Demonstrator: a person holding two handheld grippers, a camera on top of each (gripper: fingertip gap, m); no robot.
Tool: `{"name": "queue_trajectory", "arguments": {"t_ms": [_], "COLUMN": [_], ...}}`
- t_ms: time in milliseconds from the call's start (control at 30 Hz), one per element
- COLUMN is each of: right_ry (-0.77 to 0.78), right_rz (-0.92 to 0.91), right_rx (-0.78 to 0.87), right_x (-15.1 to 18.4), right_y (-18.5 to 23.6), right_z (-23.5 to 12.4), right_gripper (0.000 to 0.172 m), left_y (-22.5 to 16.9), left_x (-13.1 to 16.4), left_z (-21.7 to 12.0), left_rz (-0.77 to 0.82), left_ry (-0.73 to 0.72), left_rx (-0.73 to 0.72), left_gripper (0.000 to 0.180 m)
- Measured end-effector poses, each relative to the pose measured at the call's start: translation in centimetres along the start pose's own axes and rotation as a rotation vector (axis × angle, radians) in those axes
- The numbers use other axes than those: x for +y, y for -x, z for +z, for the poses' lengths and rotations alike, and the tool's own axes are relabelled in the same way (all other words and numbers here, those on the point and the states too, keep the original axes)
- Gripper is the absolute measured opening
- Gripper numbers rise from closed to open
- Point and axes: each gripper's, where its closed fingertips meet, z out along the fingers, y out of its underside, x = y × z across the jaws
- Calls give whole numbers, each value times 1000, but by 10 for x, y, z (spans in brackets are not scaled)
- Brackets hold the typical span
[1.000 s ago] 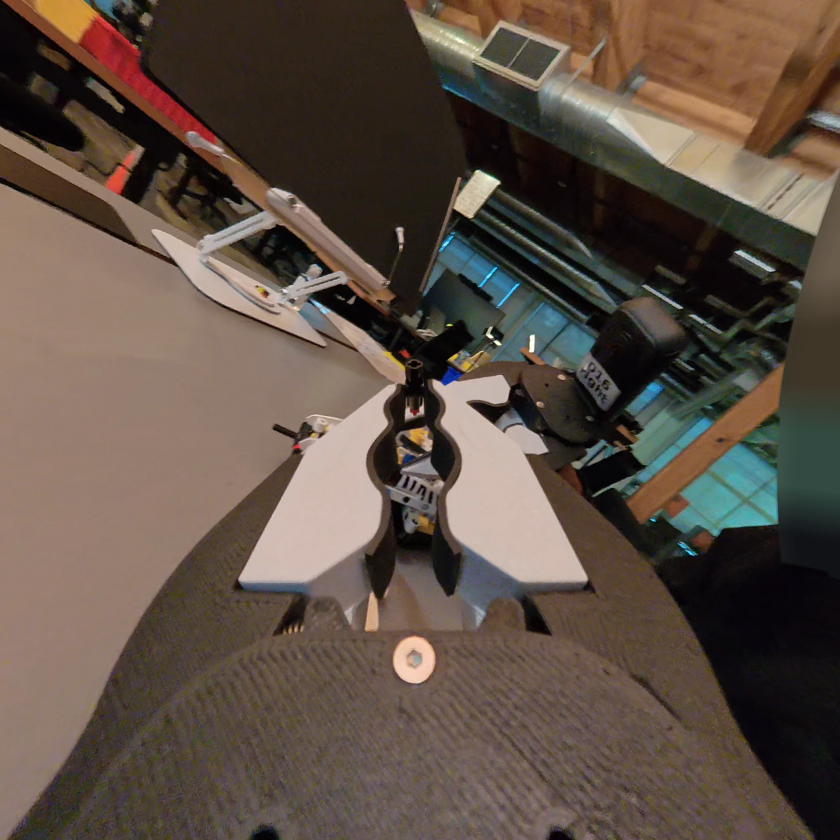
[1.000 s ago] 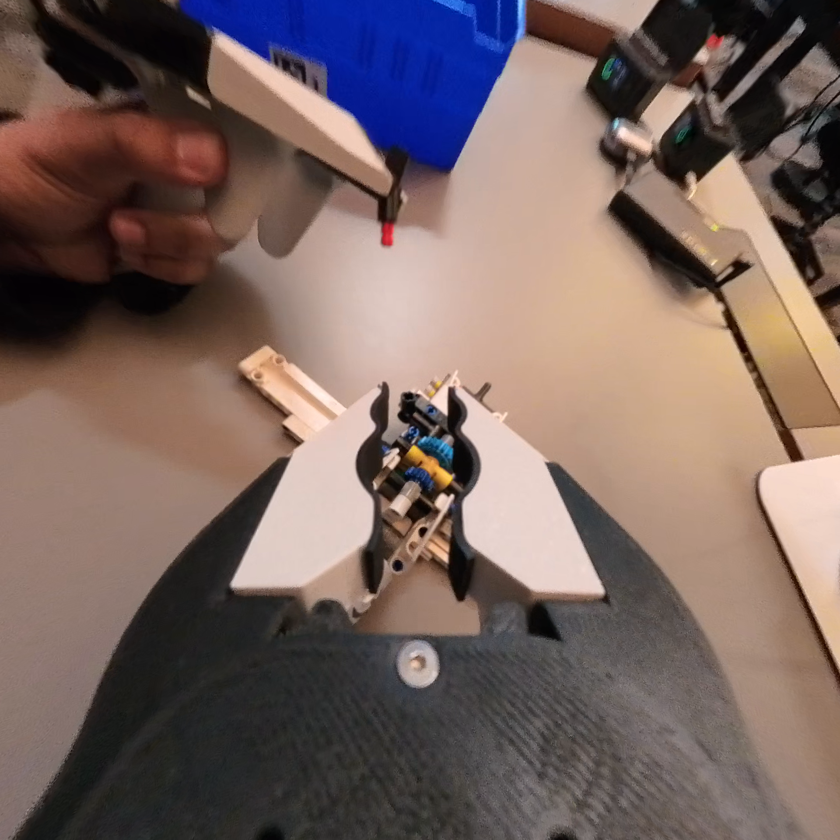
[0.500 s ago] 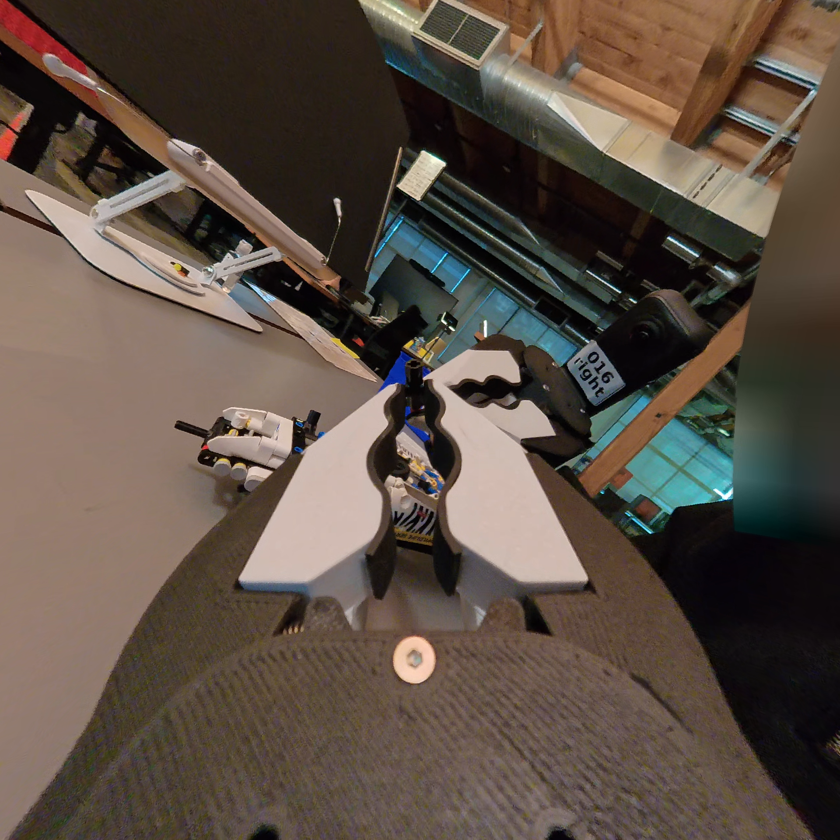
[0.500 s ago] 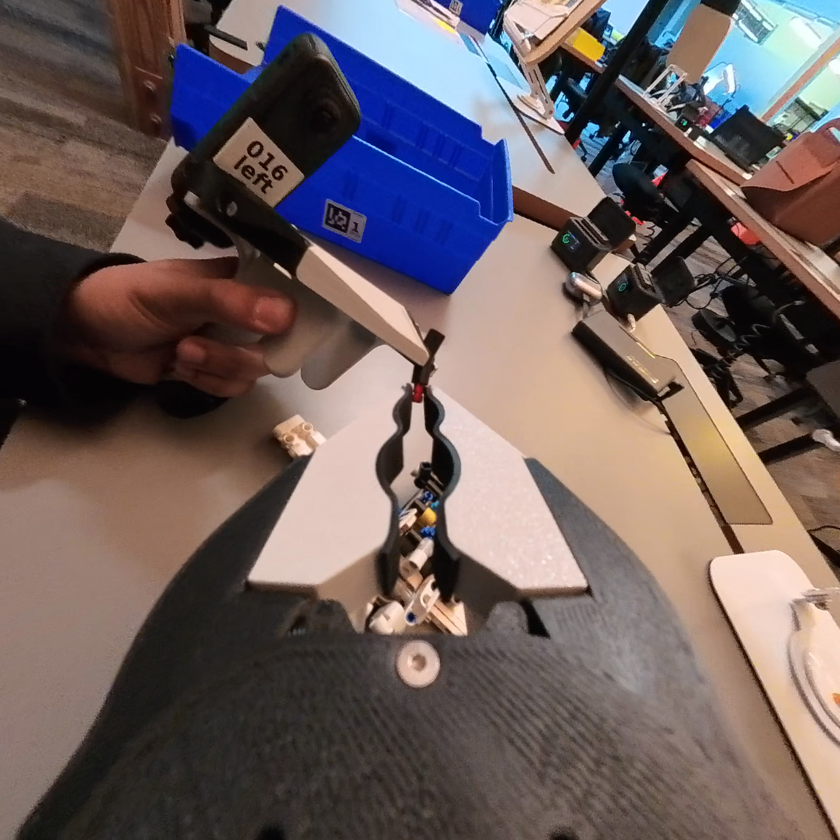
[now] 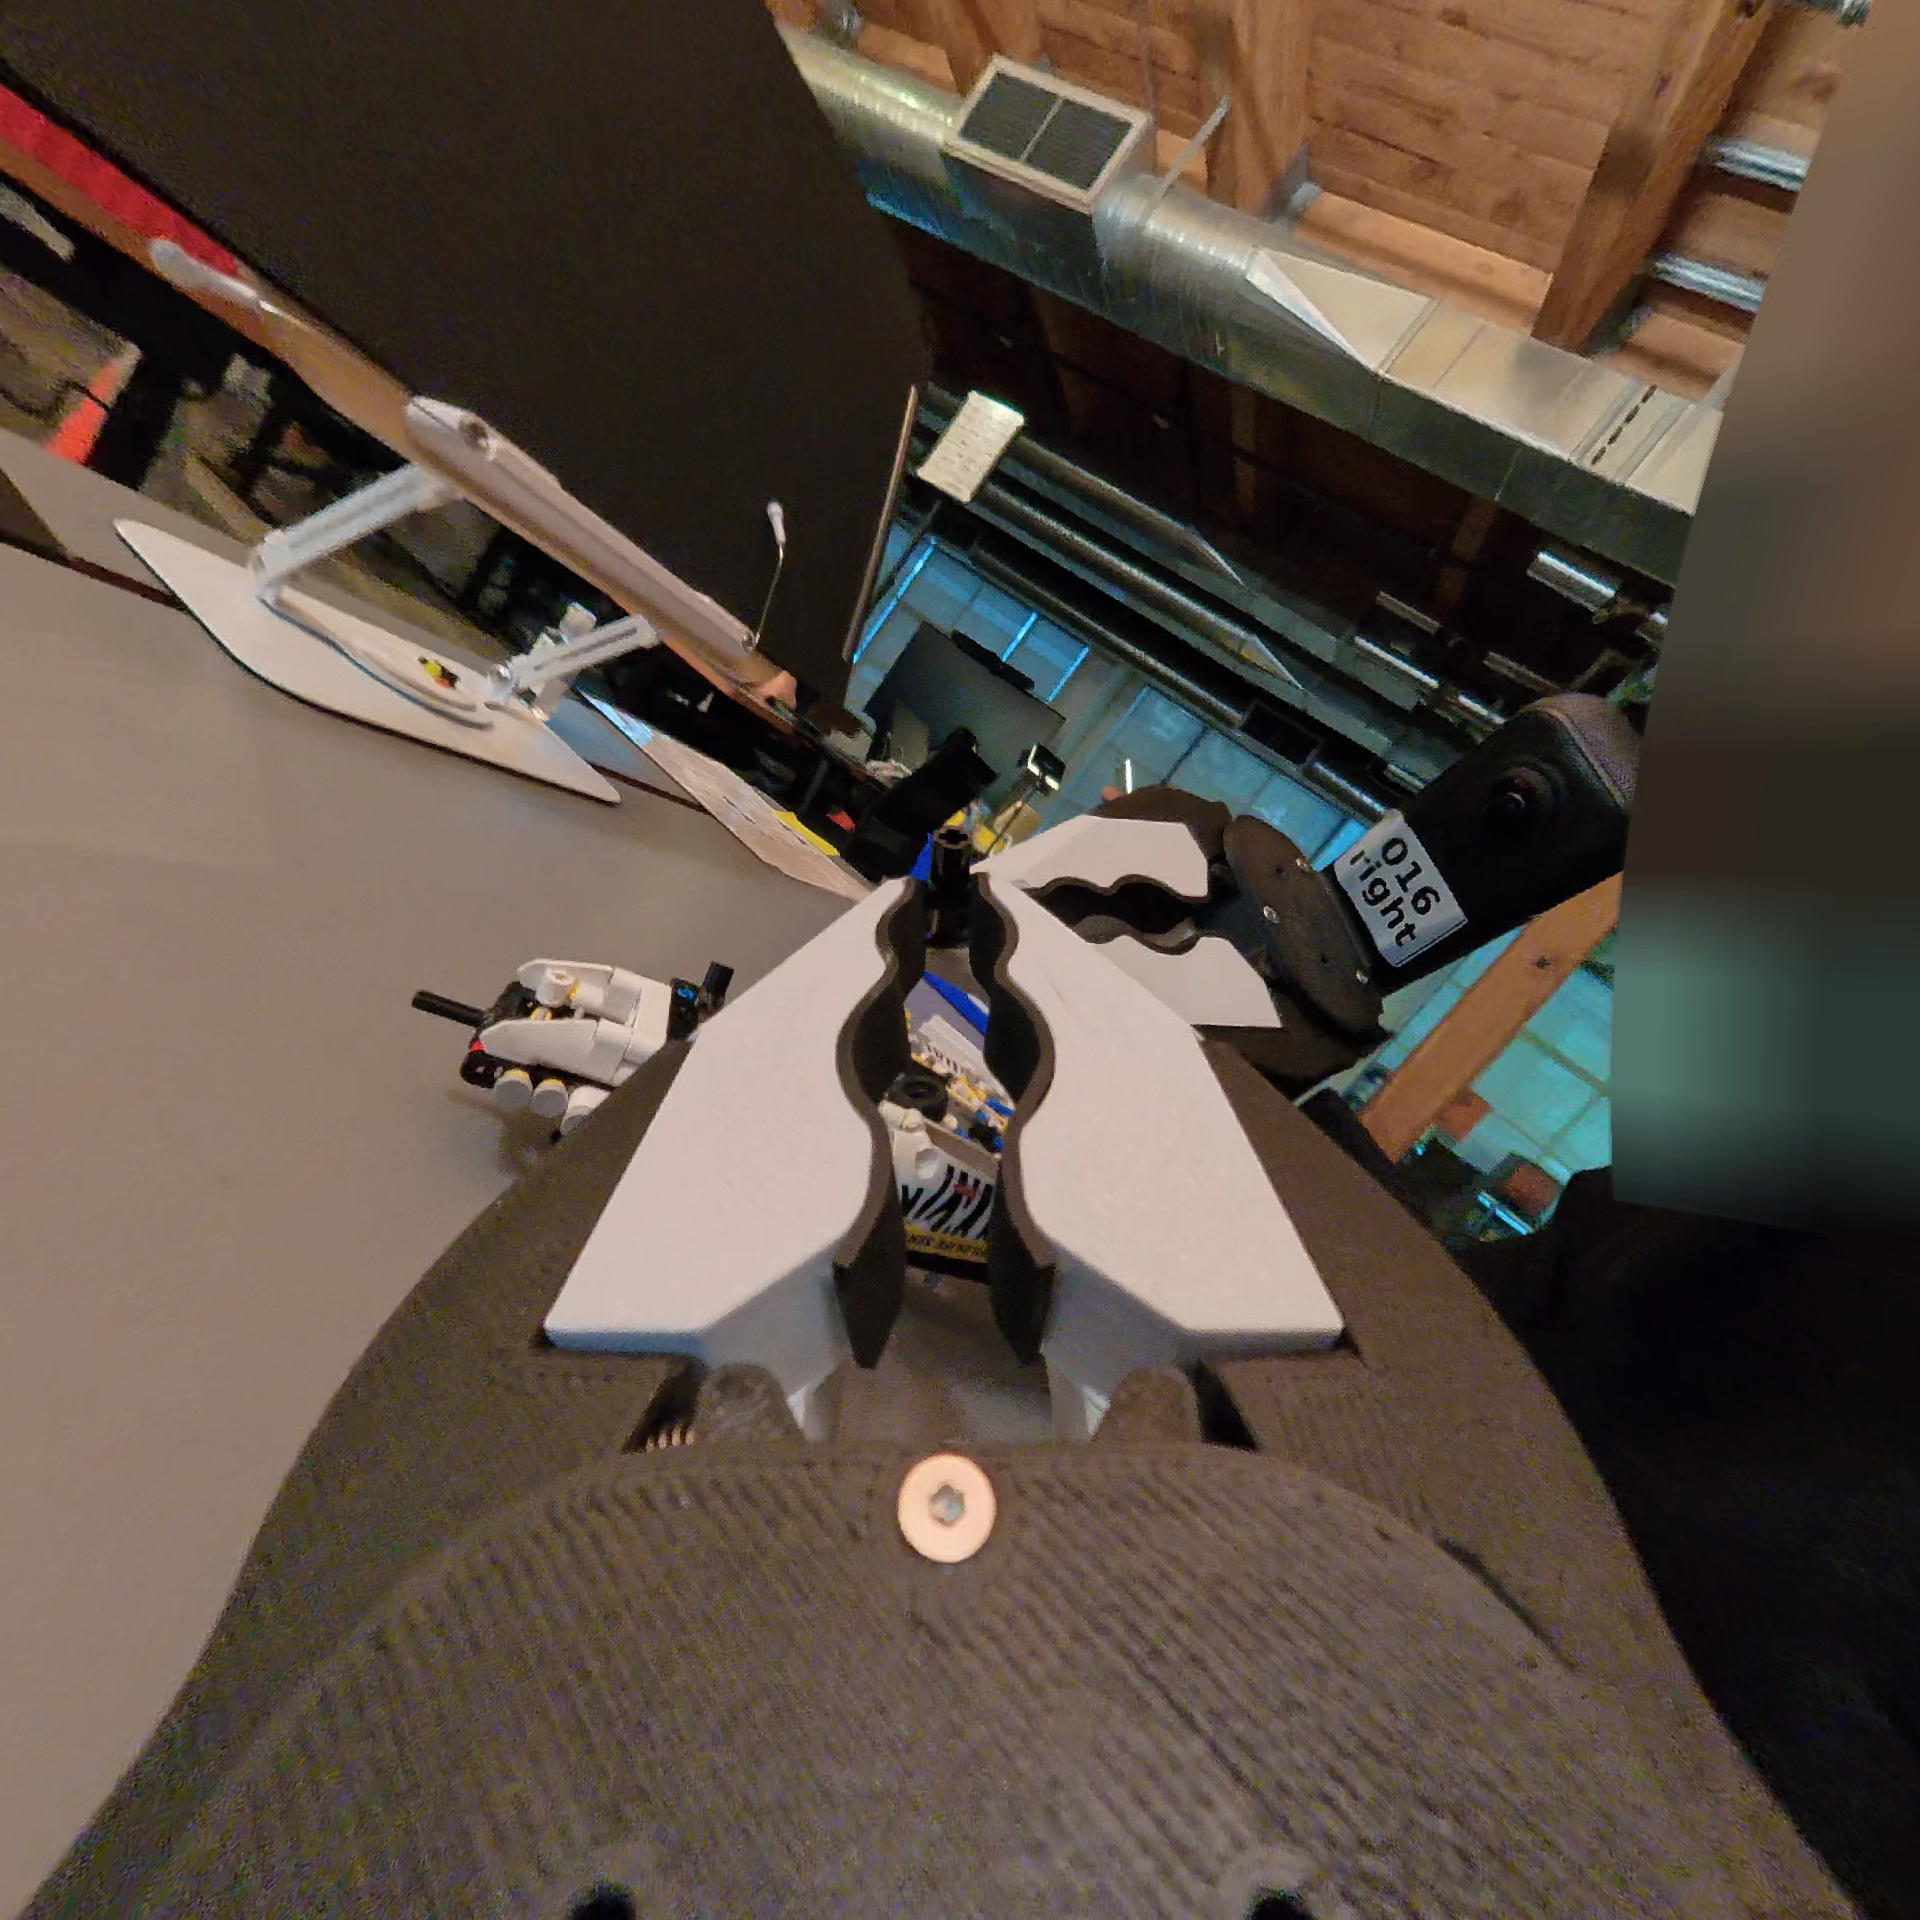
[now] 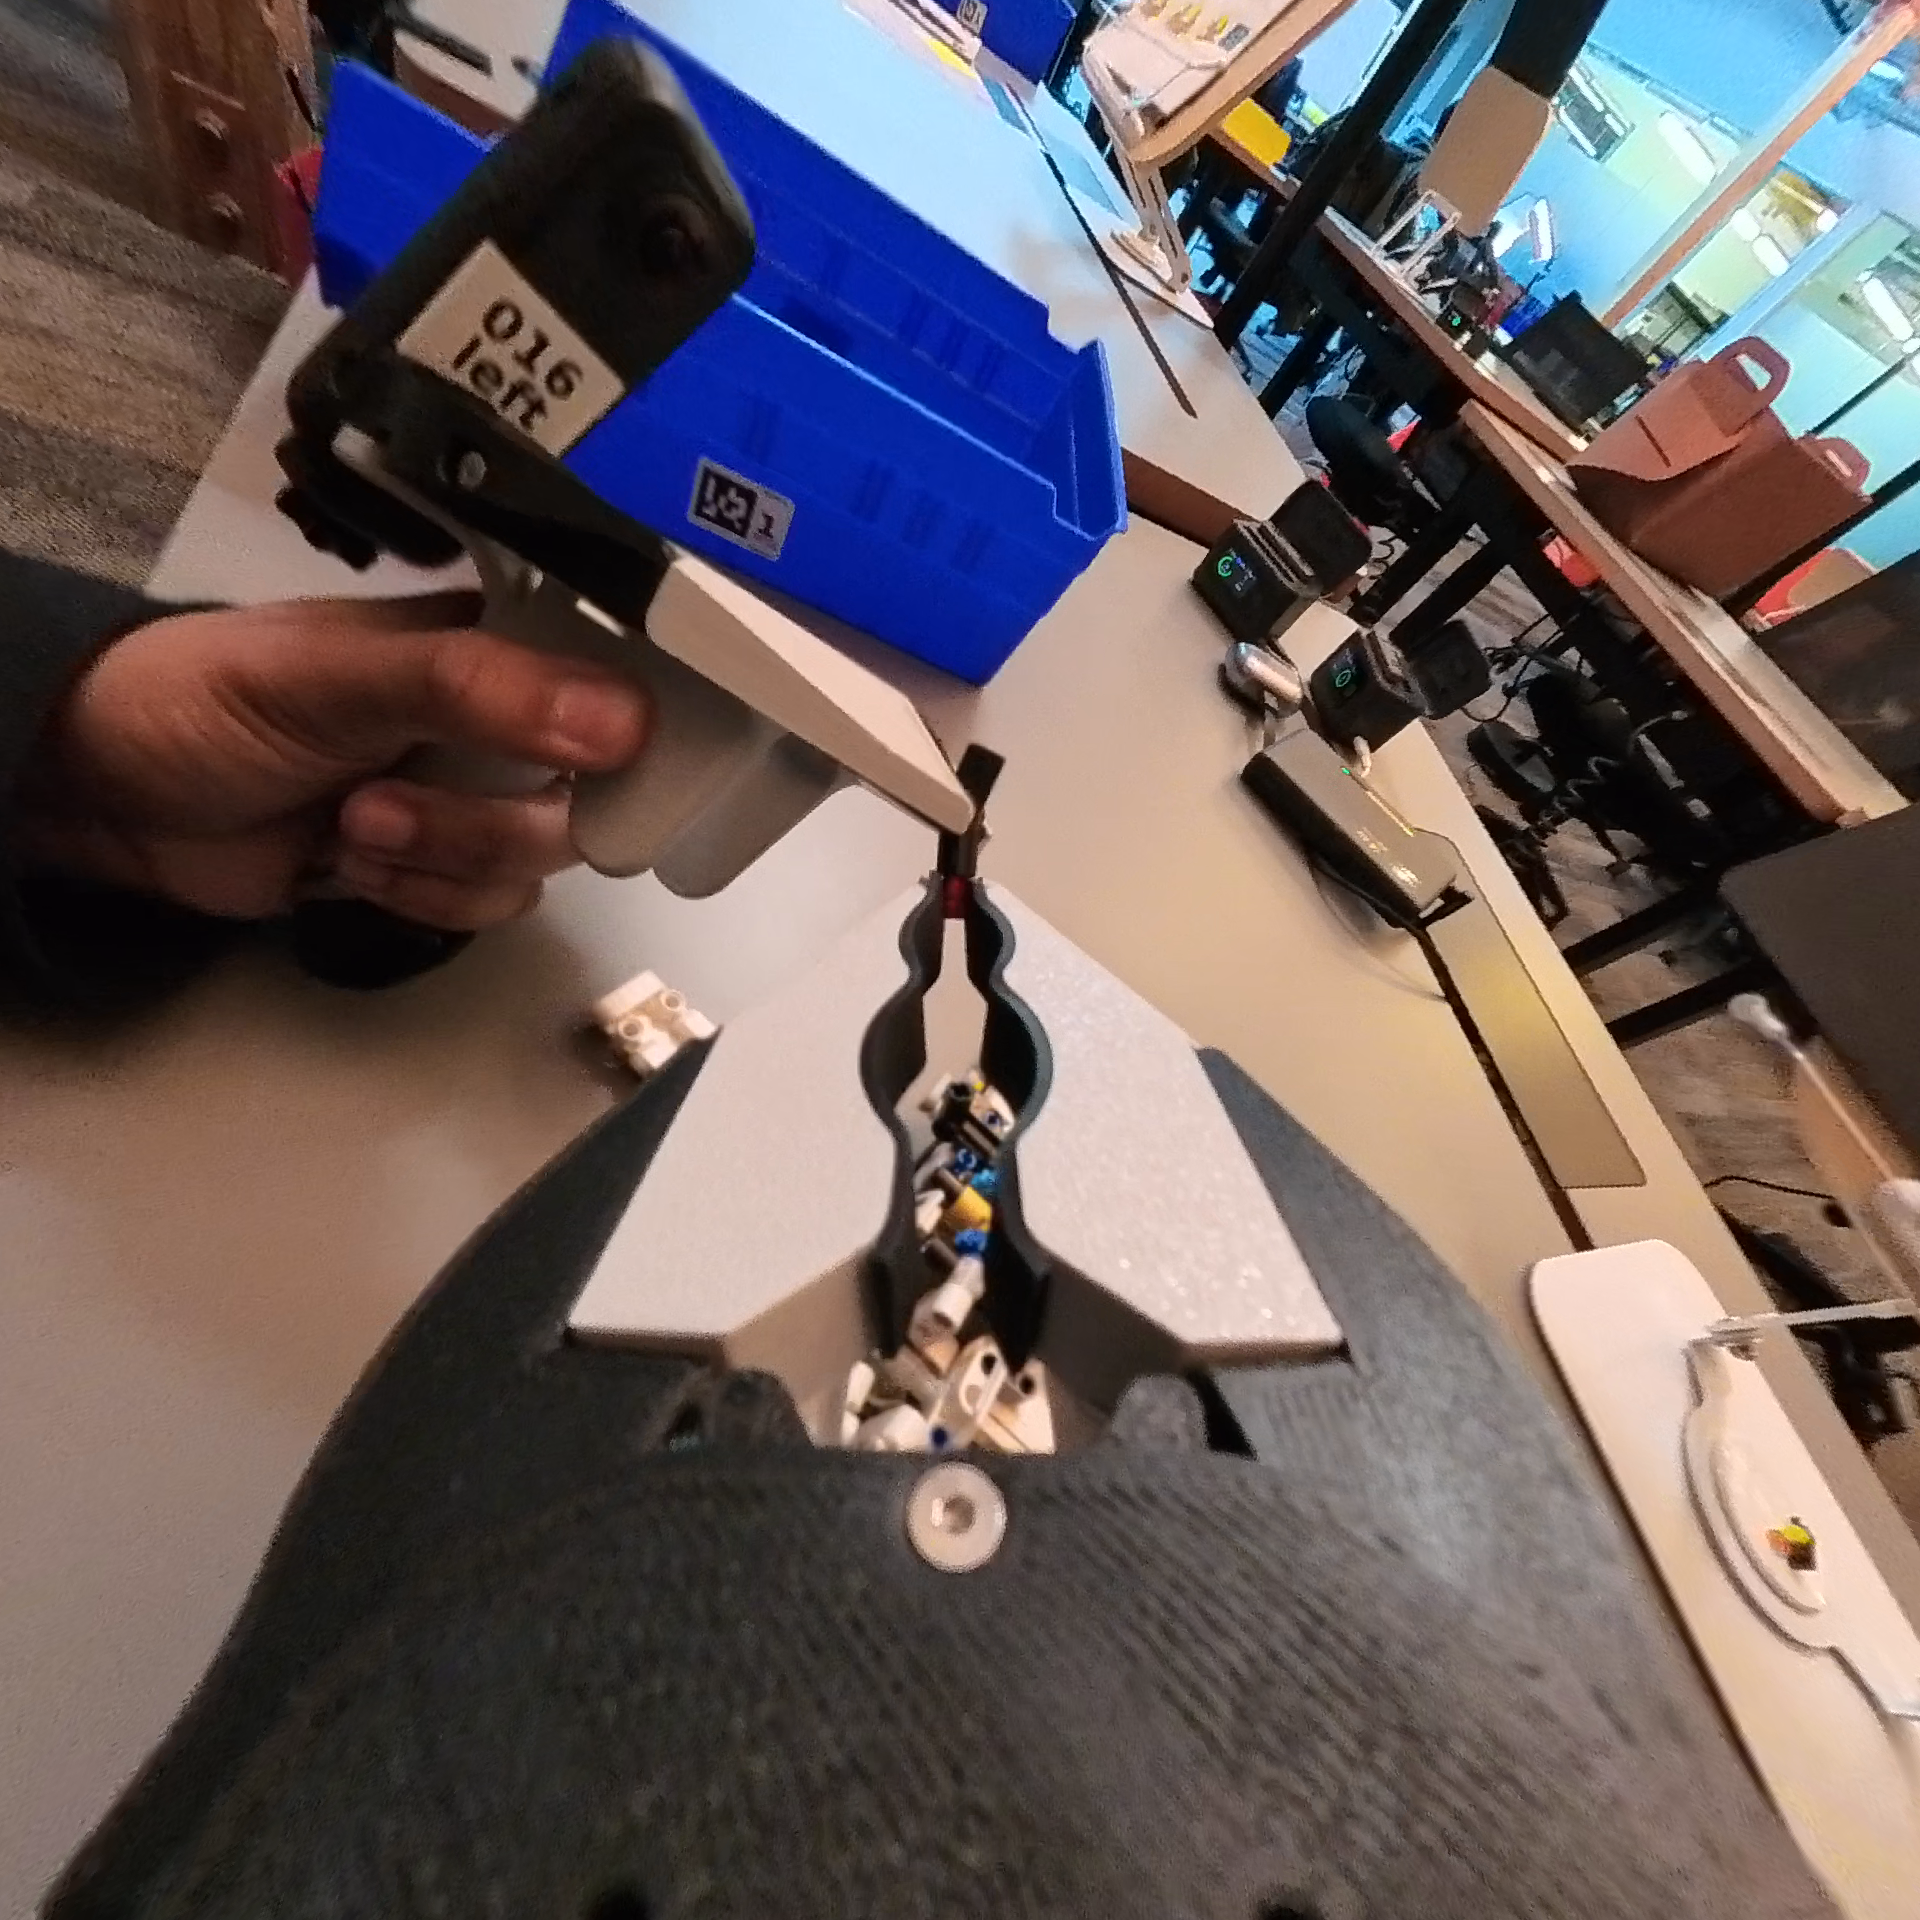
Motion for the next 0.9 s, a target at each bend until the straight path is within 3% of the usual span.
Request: {"name": "queue_trajectory", "arguments": {"t_ms": [133, 400, 433, 467, 500, 567, 633, 800, 900], "right_ry": [0, 33, 133, 194, 156, 16, 13, 372, 448], "right_rz": [61, 76, 41, 36, 121, 348, 439, 511, 618], "right_rx": [-40, -5, 64, 117, 102, 57, 127, 363, 387], "right_x": [0, 10, 32, 53, 60, 54, 62, 148, 179], "right_y": [2, 2, -8, -15, -14, -13, -26, -45, -31], "right_z": [-3, -24, -32, -45, -59, -89, -116, -184, -208], "right_gripper": [1, 1, 2, 2, 1, 1, 1, 2, 2], "left_y": [-2, -14, -10, 3, 12, 14, -3, -24, -31], "left_x": [0, 7, -7, -42, -62, -71, -60, -4, 3], "left_z": [-1, 6, -1, -27, -49, -65, -51, -1, 5], "left_rz": [-94, -122, -152, -217, -225, -76, 5, 126, 111], "left_ry": [-46, -46, -139, -326, -369, -310, -218, 26, 27], "left_rx": [41, 64, 52, 22, 8, -73, -42, 14, 48], "left_gripper": [3, 1, 5, 4, 4, 4, 4, 5, 4]}}
